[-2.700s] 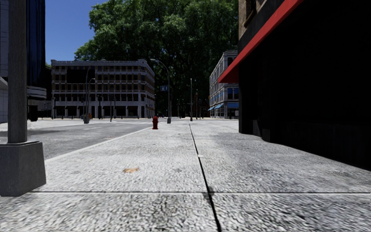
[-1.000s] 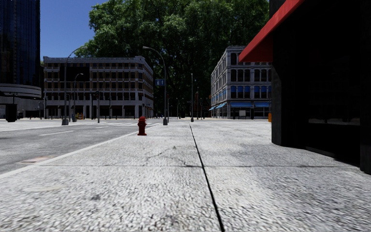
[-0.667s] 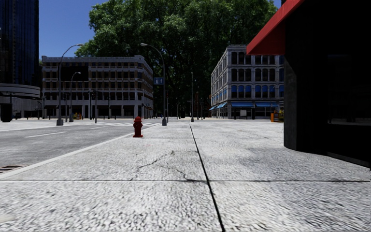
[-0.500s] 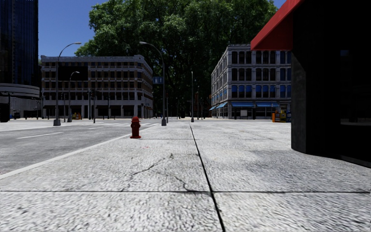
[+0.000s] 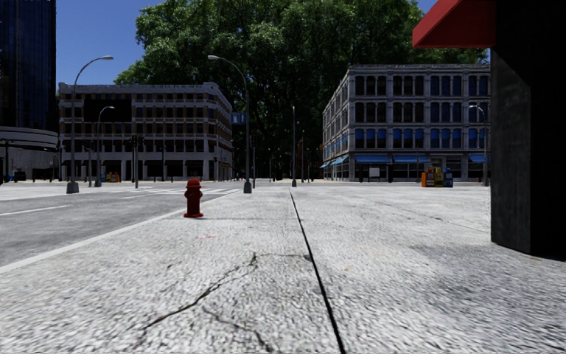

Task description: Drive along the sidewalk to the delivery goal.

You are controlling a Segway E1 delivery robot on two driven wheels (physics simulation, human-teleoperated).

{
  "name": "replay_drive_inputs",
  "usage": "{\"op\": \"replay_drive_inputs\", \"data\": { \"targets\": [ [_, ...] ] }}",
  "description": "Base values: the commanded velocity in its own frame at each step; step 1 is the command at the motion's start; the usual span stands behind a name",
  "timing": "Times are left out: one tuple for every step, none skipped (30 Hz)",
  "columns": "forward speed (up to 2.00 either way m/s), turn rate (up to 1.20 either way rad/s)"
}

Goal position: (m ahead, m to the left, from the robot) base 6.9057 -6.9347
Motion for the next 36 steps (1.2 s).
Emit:
{"op": "replay_drive_inputs", "data": {
  "targets": [
    [1.97, 0.00],
    [1.97, 0.00],
    [1.97, 0.00],
    [1.97, 0.00],
    [1.97, 0.00],
    [1.97, 0.00],
    [1.97, 0.00],
    [1.97, 0.00],
    [1.97, 0.00],
    [1.97, 0.00],
    [1.97, 0.00],
    [1.97, 0.00],
    [1.97, 0.00],
    [1.97, 0.00],
    [1.97, 0.00],
    [1.97, 0.00],
    [1.97, 0.00],
    [1.97, 0.00],
    [1.97, 0.00],
    [1.97, 0.00],
    [1.97, 0.00],
    [1.97, 0.00],
    [1.97, 0.00],
    [1.97, 0.00],
    [1.97, 0.00],
    [1.97, 0.00],
    [1.97, 0.00],
    [1.97, 0.00],
    [1.97, 0.00],
    [1.97, 0.00],
    [1.97, 0.00],
    [1.97, 0.00],
    [1.97, 0.00],
    [1.97, 0.00],
    [1.97, 0.00],
    [1.97, 0.00]
  ]
}}
